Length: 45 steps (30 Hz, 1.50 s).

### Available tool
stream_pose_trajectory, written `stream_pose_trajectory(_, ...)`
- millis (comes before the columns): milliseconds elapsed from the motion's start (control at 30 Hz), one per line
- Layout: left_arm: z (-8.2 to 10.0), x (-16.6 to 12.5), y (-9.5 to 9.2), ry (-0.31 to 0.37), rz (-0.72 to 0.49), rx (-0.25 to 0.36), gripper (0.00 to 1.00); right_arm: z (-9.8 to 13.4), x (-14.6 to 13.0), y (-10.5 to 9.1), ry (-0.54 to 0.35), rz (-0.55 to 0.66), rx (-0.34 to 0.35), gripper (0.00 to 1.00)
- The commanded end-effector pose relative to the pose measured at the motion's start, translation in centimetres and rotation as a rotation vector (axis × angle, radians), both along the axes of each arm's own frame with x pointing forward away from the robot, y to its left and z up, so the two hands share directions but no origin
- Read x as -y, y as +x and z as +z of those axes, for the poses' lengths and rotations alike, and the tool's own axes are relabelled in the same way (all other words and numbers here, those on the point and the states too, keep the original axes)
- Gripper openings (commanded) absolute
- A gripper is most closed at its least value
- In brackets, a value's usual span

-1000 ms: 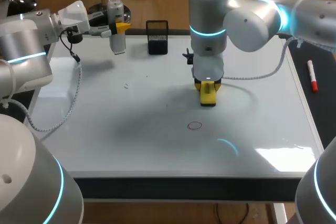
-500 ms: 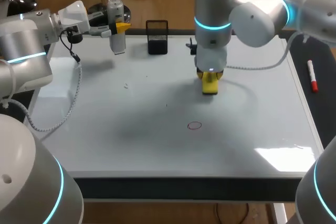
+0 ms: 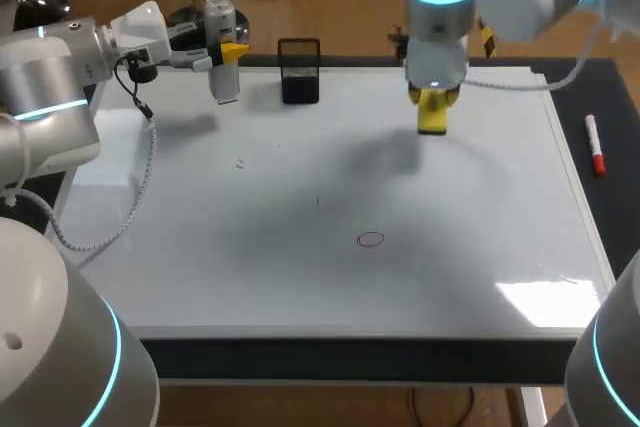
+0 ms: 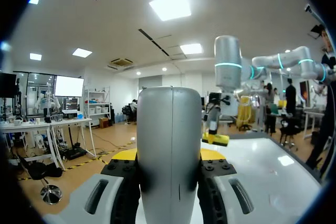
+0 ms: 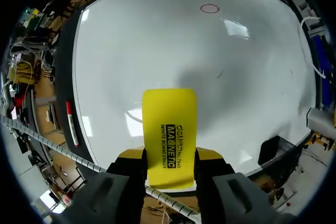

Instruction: Pick up the inspection probe, press it on each red-marked spot on the whiteboard one by one, put down the probe, pick up the eraser, and wipe off all the red marks.

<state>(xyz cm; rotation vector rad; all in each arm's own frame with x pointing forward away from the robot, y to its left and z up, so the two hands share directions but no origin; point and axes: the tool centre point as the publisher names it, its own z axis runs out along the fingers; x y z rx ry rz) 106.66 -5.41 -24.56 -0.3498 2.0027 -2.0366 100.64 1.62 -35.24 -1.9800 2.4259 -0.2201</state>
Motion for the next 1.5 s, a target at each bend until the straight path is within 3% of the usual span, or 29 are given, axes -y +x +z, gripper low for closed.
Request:
stream_pose_trajectory(33, 0.0, 0.1, 0.0, -0.001, 0.003, 0.002, 0.0, 0.9, 1.2, 2.1, -0.003, -0.017, -0.014, 0.0)
stream_pose_trajectory(500, 0.0, 0.1, 0.0, -0.001, 0.003, 0.002, 0.0, 1.0, 5.0, 6.5, 0.056, -0.139, -0.032, 0.0)
stream_pose_trajectory(967, 0.0, 0.1, 0.0, -0.001, 0.003, 0.002, 0.0, 1.1, 6.9, 9.4, 0.075, -0.203, -0.037, 0.0)
stream_pose_trajectory(1367, 0.0, 0.1, 0.0, -0.001, 0.003, 0.002, 0.0, 1.4, 6.8, 9.5, 0.069, -0.227, -0.034, 0.0)
stream_pose_trajectory(1500, 0.0, 0.1, 0.0, -0.001, 0.003, 0.002, 0.0, 2.3, 6.7, 9.0, 0.067, -0.245, 0.01, 0.0)
